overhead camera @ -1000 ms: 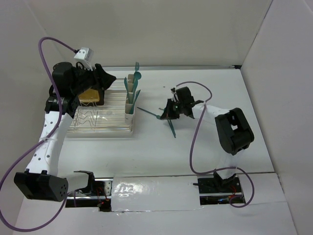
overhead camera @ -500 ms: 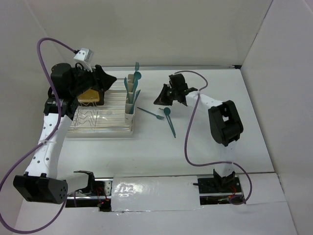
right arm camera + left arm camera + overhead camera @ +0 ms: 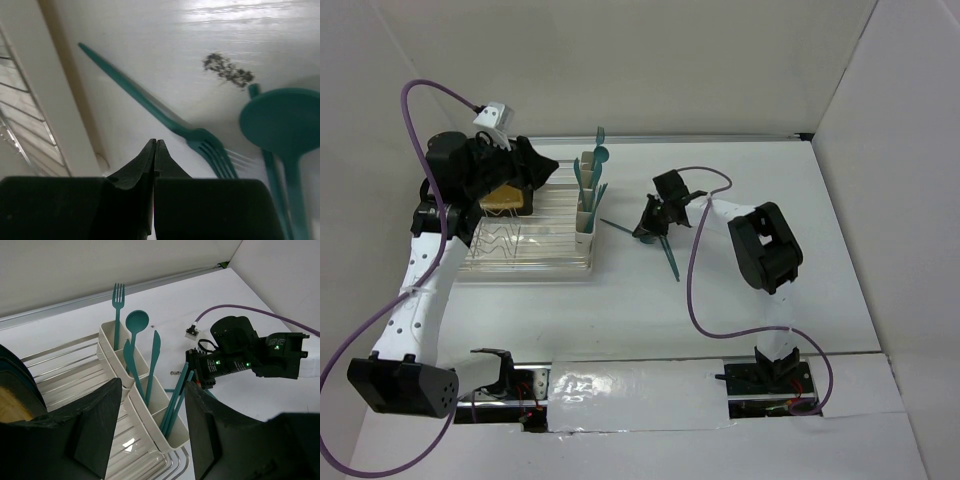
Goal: Sort the eating utensils into containers
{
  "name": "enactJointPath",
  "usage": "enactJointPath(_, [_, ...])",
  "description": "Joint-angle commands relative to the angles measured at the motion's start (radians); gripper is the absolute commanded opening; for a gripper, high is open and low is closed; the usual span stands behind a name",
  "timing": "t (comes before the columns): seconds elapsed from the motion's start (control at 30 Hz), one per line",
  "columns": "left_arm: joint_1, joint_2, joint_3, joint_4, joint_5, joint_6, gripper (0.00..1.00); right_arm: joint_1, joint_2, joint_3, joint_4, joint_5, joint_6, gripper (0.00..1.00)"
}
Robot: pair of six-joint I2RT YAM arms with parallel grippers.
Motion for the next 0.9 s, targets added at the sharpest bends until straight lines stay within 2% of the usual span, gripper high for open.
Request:
enactJointPath(0.0, [-0.007,-0.03,0.008,0.039,-0.007,0.037,0.65,-0.007,-0.007,-0.03,-0.005,0.056,0.003,0.0])
enactJointPath(0.07, [-0.008,-0.022,0.008,0.04,-0.004,0.035,0.65,-0.013,0.005,-0.03,-0.005,0.056,0.014,0.01])
enactJointPath(0.1, [-0.01,-0.027,0.008,0.04,-0.005,0.037,0.65,-0.019,0.014,-0.03,0.005,0.056,0.029,0.07])
enactJointPath(0.17, [-0.013,-0.025,0.009,0.04,-0.002,0.038,0.65,-0.026,0.013,-0.03,0.006,0.056,0.04,0.09])
enactJointPath(0.23, [-0.013,-0.027,0.009,0.039,-0.004,0.038,0.65,-0.026,0.016,-0.03,0.006,0.068,0.044,0.18])
enactJointPath(0.37, [-0.014,-0.031,0.009,0.037,-0.007,0.041,0.65,-0.027,0.036,-0.016,-0.028,0.091,0.035,0.18])
enactJointPath(0.6, [-0.014,-0.036,0.011,0.036,-0.01,0.047,0.65,-0.064,0.016,-0.101,-0.005,0.111,0.052,0.17])
enactJointPath(0.87, [-0.014,-0.036,0.009,0.037,-0.004,0.049,0.65,-0.186,-0.085,-0.211,-0.034,0.168,-0.005,0.13])
